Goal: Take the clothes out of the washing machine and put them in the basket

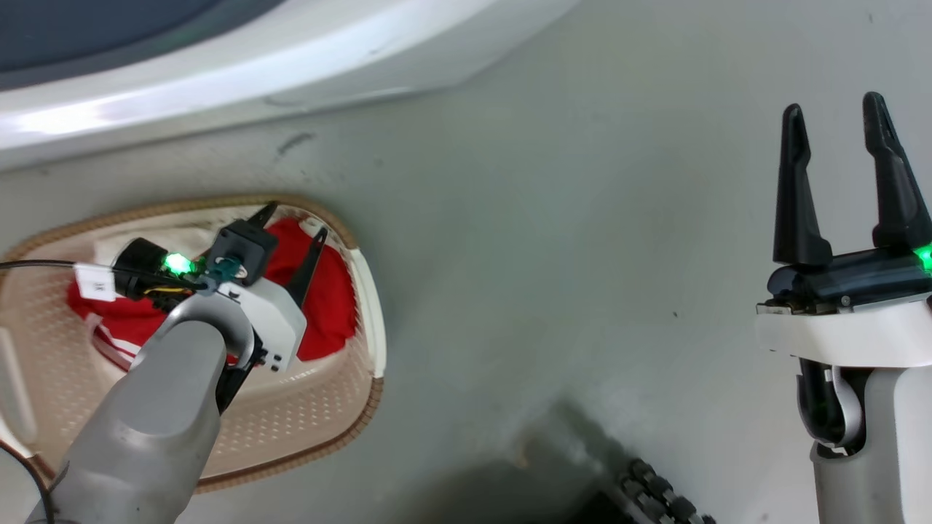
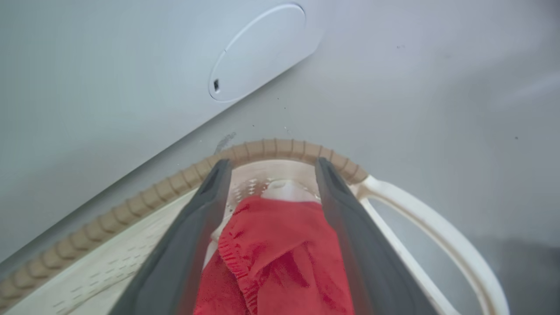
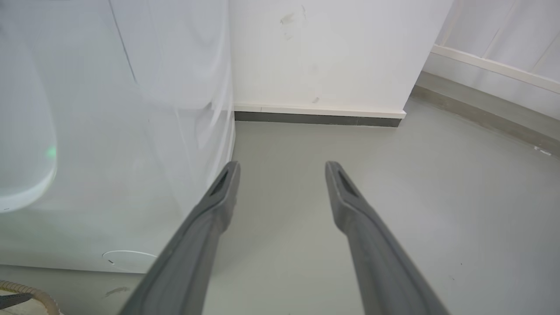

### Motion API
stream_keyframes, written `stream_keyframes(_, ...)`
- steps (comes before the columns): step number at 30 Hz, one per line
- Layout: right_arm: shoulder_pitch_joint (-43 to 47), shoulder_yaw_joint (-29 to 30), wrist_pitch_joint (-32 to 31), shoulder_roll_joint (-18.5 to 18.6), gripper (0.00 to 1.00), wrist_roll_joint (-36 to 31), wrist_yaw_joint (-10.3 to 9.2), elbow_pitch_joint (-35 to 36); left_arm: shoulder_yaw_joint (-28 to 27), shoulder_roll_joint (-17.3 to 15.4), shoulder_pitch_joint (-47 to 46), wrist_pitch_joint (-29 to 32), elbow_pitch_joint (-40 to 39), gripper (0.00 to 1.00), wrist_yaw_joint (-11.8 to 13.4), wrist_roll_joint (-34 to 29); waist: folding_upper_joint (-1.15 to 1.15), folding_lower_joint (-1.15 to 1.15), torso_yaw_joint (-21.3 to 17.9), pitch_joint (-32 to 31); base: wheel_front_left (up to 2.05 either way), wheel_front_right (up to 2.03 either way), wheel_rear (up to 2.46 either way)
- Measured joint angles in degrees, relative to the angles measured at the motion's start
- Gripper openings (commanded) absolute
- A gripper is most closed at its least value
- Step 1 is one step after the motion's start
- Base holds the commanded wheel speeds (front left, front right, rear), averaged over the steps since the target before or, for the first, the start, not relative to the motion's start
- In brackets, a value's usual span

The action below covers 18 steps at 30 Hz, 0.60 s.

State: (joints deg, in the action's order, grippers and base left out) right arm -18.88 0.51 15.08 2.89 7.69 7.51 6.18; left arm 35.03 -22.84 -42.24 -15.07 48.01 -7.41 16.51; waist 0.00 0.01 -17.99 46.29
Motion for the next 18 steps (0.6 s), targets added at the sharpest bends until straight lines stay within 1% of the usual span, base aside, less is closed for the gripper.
stream_keyframes(6, 0.26, 2.9, 0.0, -0.01, 1.0, -2.9, 0.01, -1.09, -7.3, 0.03, 3.6, -0.01, -9.78, 1.0, 0.34, 1.98, 0.0, 0.0, 2.4, -6.29, 0.0, 0.0, 0.0)
stream_keyframes(10, 1.03, 4.2, 0.0, -0.02, 1.0, -4.54, 0.01, -1.85, -12.25, -0.1, 7.06, 0.0, -15.86, 1.0, 0.43, 1.89, 0.0, -0.01, 4.19, -11.13, 0.0, 0.0, 0.0)
stream_keyframes(16, 3.03, 5.61, 0.0, -0.03, 1.0, -6.32, 0.0, -2.85, -20.15, 1.9, 12.57, 0.0, -26.36, 1.0, 0.59, 1.15, 0.0, -0.01, 7.32, -18.19, 0.0, 0.0, 0.0)
stream_keyframes(18, 4.19, 5.93, 0.0, -0.04, 1.0, -6.91, 0.01, -3.09, -21.34, 2.27, 14.95, 0.0, -29.19, 1.0, 0.64, -0.87, 0.0, -0.01, 8.43, -20.51, 0.0, 0.0, 0.0)
